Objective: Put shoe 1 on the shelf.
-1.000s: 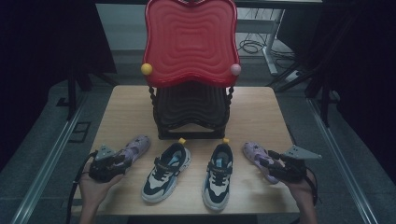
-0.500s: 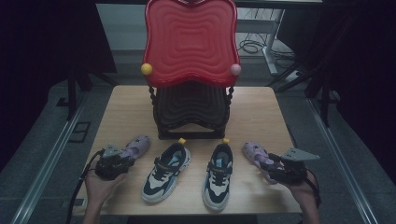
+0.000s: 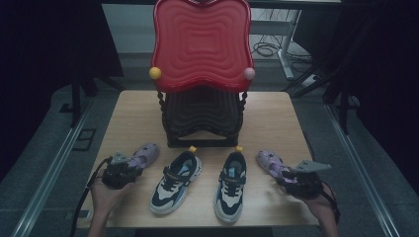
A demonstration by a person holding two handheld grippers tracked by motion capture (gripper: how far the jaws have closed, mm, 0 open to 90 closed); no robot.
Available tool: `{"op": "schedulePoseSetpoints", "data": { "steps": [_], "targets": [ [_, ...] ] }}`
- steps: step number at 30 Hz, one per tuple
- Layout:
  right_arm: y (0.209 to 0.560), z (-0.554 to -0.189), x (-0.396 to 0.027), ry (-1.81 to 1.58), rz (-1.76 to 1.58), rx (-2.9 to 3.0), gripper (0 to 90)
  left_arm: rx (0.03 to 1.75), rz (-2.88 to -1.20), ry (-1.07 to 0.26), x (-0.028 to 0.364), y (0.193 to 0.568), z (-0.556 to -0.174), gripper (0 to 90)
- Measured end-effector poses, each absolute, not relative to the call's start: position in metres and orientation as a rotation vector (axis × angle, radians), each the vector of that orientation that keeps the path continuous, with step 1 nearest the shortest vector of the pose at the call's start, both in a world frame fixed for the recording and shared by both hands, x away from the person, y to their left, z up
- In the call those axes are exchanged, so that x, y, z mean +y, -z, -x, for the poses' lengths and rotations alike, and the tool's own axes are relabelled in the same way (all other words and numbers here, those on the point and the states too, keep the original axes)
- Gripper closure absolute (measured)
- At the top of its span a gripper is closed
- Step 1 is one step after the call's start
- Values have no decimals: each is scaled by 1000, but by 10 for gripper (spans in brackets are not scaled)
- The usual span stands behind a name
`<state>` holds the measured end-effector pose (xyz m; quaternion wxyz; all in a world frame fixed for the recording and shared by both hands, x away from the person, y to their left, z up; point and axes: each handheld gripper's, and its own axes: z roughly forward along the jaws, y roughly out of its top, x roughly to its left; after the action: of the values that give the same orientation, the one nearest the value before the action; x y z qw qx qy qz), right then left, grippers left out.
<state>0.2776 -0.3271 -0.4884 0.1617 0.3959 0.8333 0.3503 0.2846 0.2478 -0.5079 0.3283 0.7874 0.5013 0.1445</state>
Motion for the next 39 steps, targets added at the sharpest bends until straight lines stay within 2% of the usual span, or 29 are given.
{"op": "schedulePoseSetpoints", "data": {
  "steps": [4, 10, 13, 24, 29, 39],
  "targets": [
    [496, -283, -323, -955, -1145, 2409, 661, 1315, -2060, -378, 249, 508, -285, 843],
    [505, -289, -321, -919, -1182, 2428, 794, 1315, -2056, -361, 251, 507, -286, 853],
    [506, -290, -324, -941, -1215, 2411, 827, 1316, -2053, -360, 253, 507, -286, 856],
    [506, -292, -335, -1038, -1246, 2394, 848, 1322, -2027, -364, 259, 502, -284, 862],
    [506, -293, -341, -1113, -1269, 2372, 850, 1331, -1941, -307, 273, 499, -282, 862],
    [502, -294, -347, -1178, -1291, 2319, 852, 1324, -1842, -333, 286, 483, -272, 863]
  ]
}}
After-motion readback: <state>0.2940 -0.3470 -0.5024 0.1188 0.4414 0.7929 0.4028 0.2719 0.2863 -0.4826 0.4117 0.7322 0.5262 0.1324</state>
